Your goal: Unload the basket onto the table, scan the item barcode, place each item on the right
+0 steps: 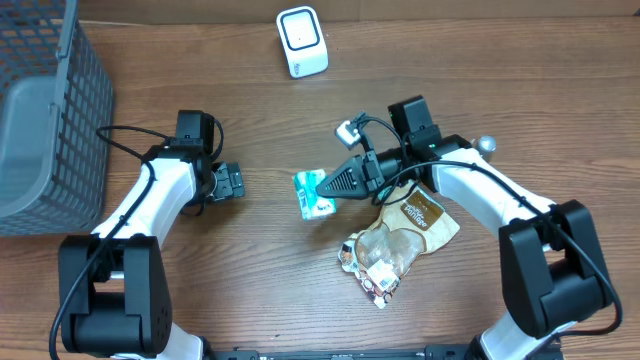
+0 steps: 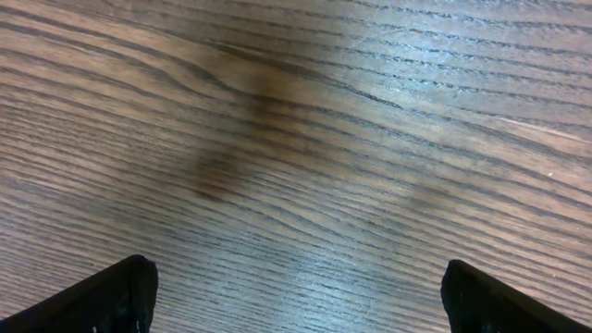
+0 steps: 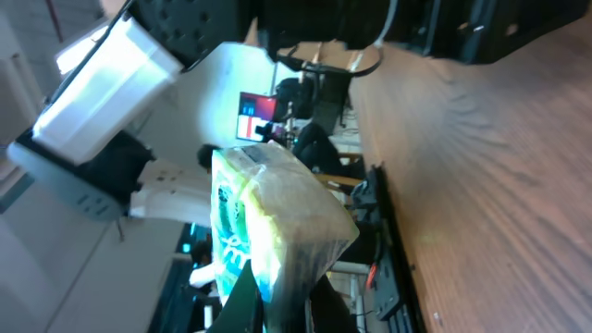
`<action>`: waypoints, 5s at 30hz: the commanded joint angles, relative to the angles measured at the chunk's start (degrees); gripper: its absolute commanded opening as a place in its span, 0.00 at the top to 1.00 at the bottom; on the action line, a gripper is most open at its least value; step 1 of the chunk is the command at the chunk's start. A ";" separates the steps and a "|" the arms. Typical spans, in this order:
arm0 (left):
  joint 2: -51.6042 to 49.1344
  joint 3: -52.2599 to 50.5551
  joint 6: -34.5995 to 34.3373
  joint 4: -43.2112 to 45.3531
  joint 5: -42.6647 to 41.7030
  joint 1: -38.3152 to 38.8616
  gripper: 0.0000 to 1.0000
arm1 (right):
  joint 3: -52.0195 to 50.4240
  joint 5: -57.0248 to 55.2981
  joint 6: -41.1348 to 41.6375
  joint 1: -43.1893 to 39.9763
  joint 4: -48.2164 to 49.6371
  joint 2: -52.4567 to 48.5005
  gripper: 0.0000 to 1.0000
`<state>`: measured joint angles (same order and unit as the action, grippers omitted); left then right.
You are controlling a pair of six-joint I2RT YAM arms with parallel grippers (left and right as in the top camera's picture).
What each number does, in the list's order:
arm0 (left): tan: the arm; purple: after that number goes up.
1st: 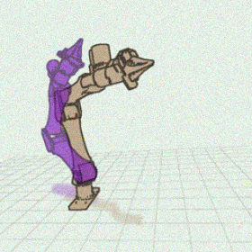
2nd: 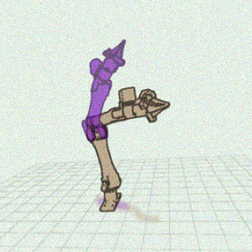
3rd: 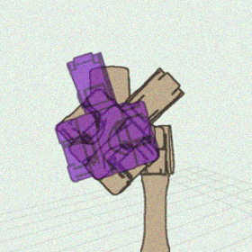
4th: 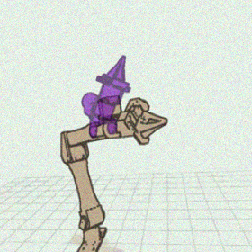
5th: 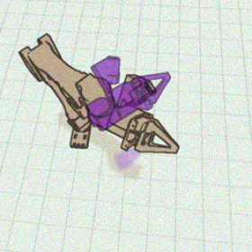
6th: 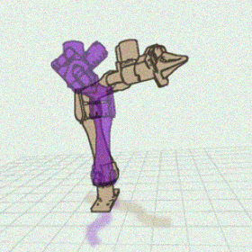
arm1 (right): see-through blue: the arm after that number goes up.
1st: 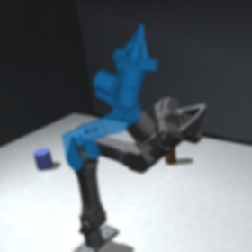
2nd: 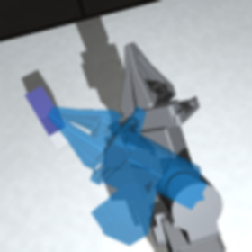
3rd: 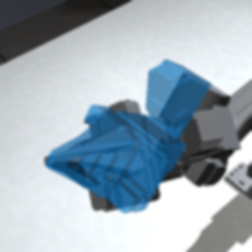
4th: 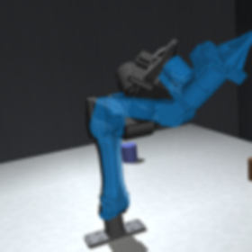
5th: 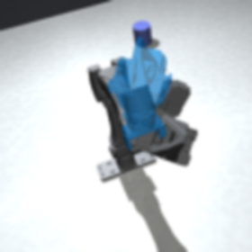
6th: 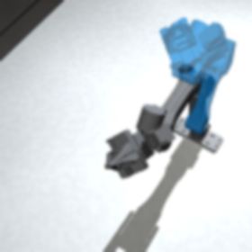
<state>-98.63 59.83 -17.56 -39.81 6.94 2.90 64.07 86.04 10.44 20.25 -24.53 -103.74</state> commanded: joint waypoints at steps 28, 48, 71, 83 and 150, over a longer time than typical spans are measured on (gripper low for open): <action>0.37 0.96 1.05 0.00 0.94 0.13 0.00 | -0.26 3.91 -5.75 -0.09 -4.37 19.87 0.96; 0.37 0.96 1.05 0.02 0.94 0.13 0.00 | -0.26 3.89 4.83 -0.09 1.84 35.06 0.96; 0.37 0.96 1.05 0.00 0.94 0.11 0.00 | -0.26 3.91 6.38 -0.09 1.44 35.06 0.96; 0.37 0.96 1.05 0.00 0.94 0.13 0.00 | -0.26 3.91 8.02 -0.09 -8.46 35.06 0.92; 0.37 0.96 1.05 0.00 0.94 0.13 0.01 | 1.55 -57.77 9.53 0.04 -25.51 32.83 0.96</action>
<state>-98.63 59.83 -17.56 -39.79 7.14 2.90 64.05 28.93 18.96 20.27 -50.17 -70.78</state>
